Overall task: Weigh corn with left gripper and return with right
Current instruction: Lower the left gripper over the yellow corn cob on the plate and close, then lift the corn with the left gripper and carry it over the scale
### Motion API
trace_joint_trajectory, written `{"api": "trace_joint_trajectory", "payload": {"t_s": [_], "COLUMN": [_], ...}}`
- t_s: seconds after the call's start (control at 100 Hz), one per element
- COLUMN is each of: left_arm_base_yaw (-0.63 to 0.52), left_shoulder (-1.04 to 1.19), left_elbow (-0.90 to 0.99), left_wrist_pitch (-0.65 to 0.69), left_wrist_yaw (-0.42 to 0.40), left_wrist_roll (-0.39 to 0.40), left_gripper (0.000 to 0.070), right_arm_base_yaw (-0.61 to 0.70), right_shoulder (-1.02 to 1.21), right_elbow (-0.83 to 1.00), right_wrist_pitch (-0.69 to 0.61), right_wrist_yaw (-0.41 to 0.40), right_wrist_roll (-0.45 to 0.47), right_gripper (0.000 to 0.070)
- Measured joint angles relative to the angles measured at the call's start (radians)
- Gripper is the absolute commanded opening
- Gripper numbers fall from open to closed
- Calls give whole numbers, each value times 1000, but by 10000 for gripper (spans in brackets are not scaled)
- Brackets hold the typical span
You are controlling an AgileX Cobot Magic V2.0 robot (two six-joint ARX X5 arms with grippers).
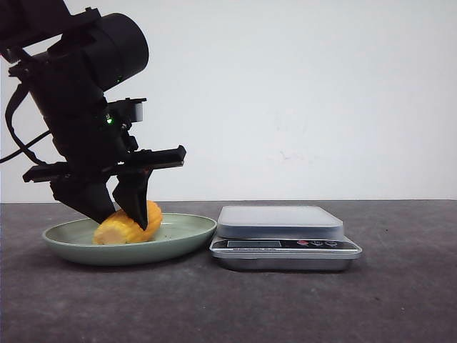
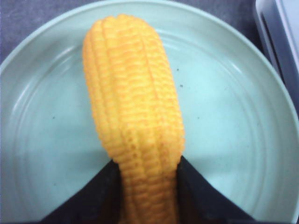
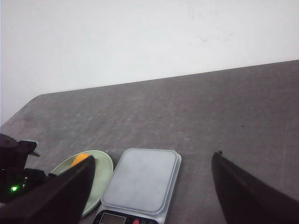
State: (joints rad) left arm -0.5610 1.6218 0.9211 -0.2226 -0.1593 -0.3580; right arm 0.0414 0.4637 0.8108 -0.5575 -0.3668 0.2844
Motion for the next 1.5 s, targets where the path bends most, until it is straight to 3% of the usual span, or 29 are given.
{"api": "trace_joint_trajectory", "payload": {"t_s": [0.39,0.64,0.82,1.11,1.5], "left_arm_base_yaw": [-21,-175,-254,-263,-266], "left_shoulder": [-222,-253,-144,164,310], "left_elbow": [119,242,346,536,552], "left_wrist_pitch": [-140,-150,-88,-134,-157], "left_wrist_yaw": [31,56,32,27,3], "left_wrist_roll": [19,22,10,-47,-76], "left_gripper": [12,12,12,12,12], "right_arm_base_yaw": [0,0,0,0,0], "right_shoulder": [0,0,0,0,0], "right_elbow": [0,0,0,0,0], "right_wrist_pitch": [0,0,-2,-3,-3], "right_wrist_yaw": [0,0,0,0,0], "right_wrist_roll": [0,0,0,0,0], "right_gripper": [502,502,502,502,502]}}
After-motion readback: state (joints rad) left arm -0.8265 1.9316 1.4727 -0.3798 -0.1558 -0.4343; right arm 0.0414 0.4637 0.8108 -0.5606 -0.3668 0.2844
